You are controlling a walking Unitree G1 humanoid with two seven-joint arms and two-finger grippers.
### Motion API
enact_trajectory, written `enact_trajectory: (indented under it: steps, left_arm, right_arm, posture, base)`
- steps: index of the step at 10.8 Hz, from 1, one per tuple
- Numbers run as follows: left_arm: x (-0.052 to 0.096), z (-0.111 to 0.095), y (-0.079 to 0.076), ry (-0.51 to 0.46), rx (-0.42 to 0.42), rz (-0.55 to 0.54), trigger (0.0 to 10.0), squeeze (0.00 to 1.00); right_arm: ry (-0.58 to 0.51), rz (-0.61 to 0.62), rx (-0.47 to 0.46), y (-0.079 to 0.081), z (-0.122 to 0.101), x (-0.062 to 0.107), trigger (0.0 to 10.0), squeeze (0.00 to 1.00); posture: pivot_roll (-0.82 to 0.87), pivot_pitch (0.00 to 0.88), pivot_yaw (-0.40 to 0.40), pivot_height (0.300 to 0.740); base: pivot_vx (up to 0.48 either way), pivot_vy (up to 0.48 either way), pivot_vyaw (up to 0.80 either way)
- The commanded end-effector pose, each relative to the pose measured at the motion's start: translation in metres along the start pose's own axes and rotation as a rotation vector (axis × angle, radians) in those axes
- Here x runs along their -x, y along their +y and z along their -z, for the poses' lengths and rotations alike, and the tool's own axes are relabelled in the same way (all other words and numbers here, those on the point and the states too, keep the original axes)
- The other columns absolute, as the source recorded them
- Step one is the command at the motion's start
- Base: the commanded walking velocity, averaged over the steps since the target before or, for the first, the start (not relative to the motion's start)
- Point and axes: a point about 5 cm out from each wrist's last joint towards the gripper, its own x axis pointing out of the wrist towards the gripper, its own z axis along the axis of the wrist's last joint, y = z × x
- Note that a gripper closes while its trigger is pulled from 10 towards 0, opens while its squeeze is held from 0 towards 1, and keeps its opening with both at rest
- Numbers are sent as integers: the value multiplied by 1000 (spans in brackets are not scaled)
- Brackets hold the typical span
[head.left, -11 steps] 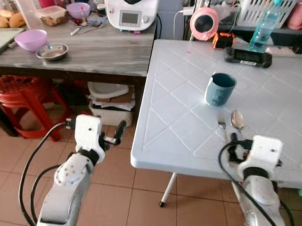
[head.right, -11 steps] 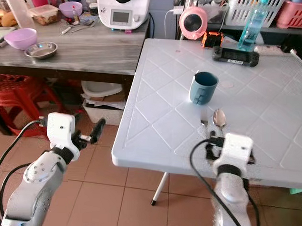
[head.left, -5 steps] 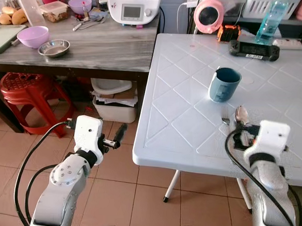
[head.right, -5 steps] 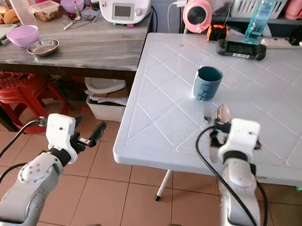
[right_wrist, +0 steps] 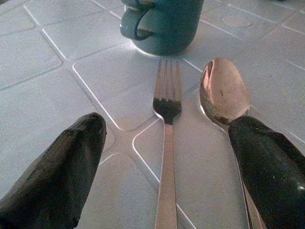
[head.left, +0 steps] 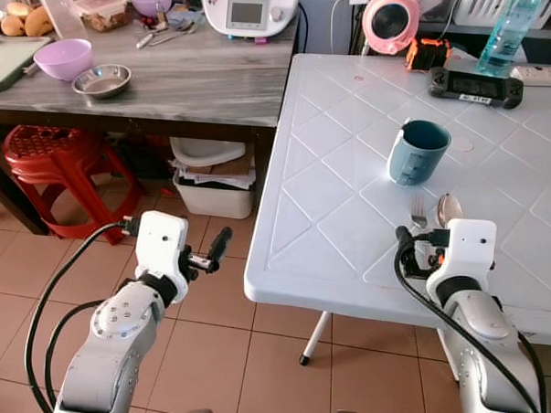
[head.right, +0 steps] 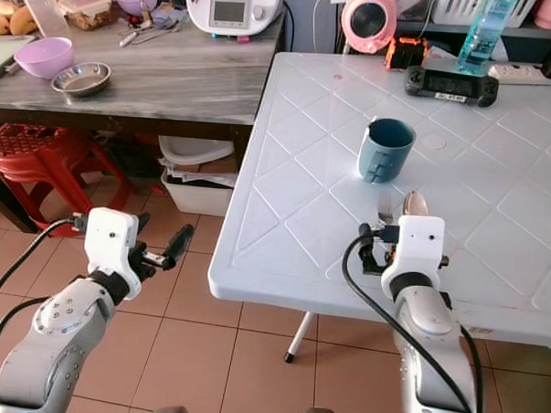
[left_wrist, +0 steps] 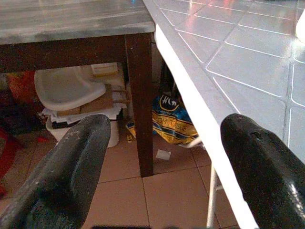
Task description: Setting the table
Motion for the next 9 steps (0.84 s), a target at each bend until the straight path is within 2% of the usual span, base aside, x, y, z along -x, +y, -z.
enact_trajectory:
  steps: [1, 4, 8, 9]
  left_arm:
    - [0, -3, 1, -3, -14, -1, 10000, 0]
    - [-1, -3, 2, -1, -16, -6, 10000, 0]
    - [-1, -3, 2, 9, -26, -4, 10000, 0]
    - [-1, -3, 2, 9, -26, -4, 10000, 0]
  right_arm:
    - [3, -17, 3, -1, -2, -1, 10000, 0]
    - [18, -72, 4, -7, -1, -1, 10000, 0]
    - [35, -139, -98, -17, 0, -4, 10000, 0]
    - [35, -139, -98, -17, 0, -4, 10000, 0]
  posture:
    - [-24, 66, 70, 740]
    - [-24, 65, 70, 740]
    - [-21, 67, 76, 740]
    - [-21, 67, 76, 740]
  base:
    - [0, 0, 0]
    - [0, 0, 0]
    - [0, 0, 0]
    - [0, 0, 0]
